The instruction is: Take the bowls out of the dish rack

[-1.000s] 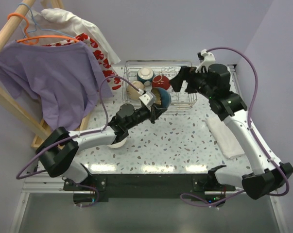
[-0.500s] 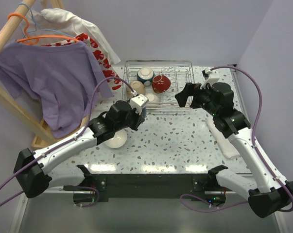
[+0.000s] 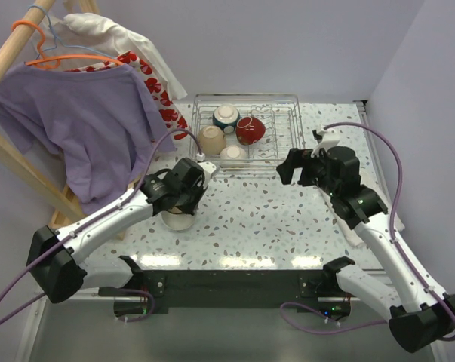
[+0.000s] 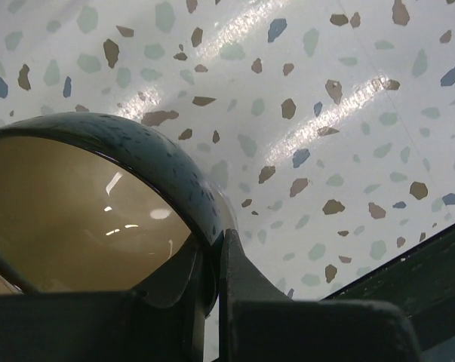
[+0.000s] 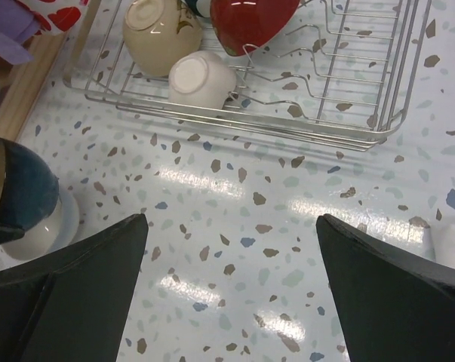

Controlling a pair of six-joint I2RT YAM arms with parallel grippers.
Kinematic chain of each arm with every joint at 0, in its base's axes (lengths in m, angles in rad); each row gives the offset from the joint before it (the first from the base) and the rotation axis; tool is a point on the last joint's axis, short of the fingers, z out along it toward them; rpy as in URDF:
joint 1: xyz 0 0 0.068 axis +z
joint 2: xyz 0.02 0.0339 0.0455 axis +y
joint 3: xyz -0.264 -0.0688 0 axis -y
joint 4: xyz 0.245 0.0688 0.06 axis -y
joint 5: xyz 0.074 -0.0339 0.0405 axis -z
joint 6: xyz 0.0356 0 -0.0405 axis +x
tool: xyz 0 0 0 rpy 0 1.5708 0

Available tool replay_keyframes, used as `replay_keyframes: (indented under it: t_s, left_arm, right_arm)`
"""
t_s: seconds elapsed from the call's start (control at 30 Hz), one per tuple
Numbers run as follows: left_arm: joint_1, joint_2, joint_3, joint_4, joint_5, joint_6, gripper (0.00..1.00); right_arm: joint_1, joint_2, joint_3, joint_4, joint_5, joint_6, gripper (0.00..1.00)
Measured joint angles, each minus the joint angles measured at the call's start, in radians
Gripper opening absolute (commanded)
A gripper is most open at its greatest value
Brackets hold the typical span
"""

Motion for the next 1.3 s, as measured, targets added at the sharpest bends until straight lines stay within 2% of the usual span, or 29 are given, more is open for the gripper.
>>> replay_keyframes:
  t_s: [0.57,1.0,1.03,1.1,1.13,1.2,1.23,1.3]
  left_arm:
    - [0.002,0.1,0.081,-0.22,0.031,-0.081,0.0]
    - [0.002,0.172,0.085,-0.24,0.007,-0.132,0.0]
    - [0.002,0.177,0.085,-0.24,0.007,-0.135,0.08]
    - [0.002,0.181,0.085,-0.237,0.008,-0.144,0.16]
    - [0.001,0.181,0.085,-0.235,0.007,-0.148,0.25]
    - [0.001,0.181,0.085,-0.23,0.007,-0.154,0.34]
    - [0.001,0.181,0.085,-0.228,0.005,-0.158,0.44]
    - [0.001,0.179,0.085,-0.224,0.005,-0.167,0.53]
  right_arm:
    - [0.0,-0.015,-0.074,-0.004,-0.01,0.0,0.99]
    - [0.0,-0.017,-0.119,0.006,-0.028,0.004,0.99]
    - [0.0,-0.02,-0.122,0.008,-0.029,0.003,0.99]
    - [0.0,-0.026,-0.128,0.009,-0.029,0.004,0.99]
    - [0.0,-0.027,-0.131,0.01,-0.029,0.004,0.99]
    - [0.0,-0.028,-0.137,0.011,-0.031,0.005,0.99]
    - [0.0,-0.028,-0.141,0.013,-0.031,0.005,0.99]
    - [0.0,-0.027,-0.148,0.014,-0.035,0.008,0.99]
